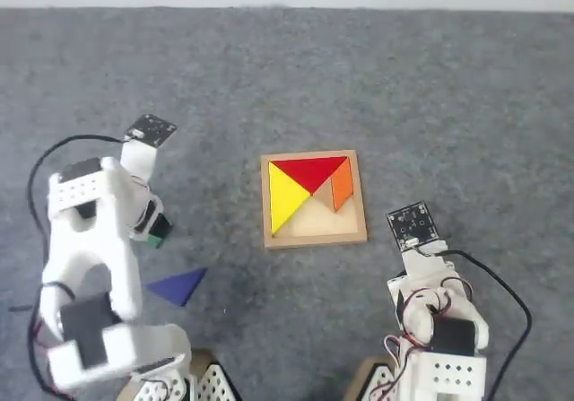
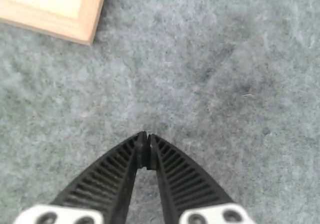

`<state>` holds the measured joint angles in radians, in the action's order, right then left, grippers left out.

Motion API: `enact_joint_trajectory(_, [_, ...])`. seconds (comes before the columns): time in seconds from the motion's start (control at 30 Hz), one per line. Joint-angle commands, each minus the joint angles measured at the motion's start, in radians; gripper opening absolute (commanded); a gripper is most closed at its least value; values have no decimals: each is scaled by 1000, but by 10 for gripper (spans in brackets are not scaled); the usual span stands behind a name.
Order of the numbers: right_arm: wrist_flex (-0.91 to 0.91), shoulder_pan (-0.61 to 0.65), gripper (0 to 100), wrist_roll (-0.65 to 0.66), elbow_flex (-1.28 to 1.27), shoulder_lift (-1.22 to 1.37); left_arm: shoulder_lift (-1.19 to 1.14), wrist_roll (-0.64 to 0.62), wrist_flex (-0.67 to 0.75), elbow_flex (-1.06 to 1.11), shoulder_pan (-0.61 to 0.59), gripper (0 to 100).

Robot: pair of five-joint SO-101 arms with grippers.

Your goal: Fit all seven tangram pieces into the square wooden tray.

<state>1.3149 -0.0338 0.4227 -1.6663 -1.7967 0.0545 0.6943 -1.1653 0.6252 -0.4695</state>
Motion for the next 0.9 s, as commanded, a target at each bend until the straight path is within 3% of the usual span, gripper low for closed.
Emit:
enact_joint_trajectory(0.0, [1, 4, 8, 8, -17, -16, -109, 46, -5, -102, -9, 214])
enact_joint_trajectory(0.17, [1, 4, 8, 8, -17, -16, -135, 95, 68, -97, -12, 214])
enact_joint_trajectory(0.43, [1, 4, 8, 8, -17, -16, -262, 89, 48, -136, 9, 203])
enact_joint_trajectory(0.67, [1, 4, 8, 8, -17, -16, -273, 87, -20, -120, 92, 24])
enact_joint_trajectory(0.87, [1, 2, 8, 8, -17, -16, -273, 32, -66, -110, 189, 13])
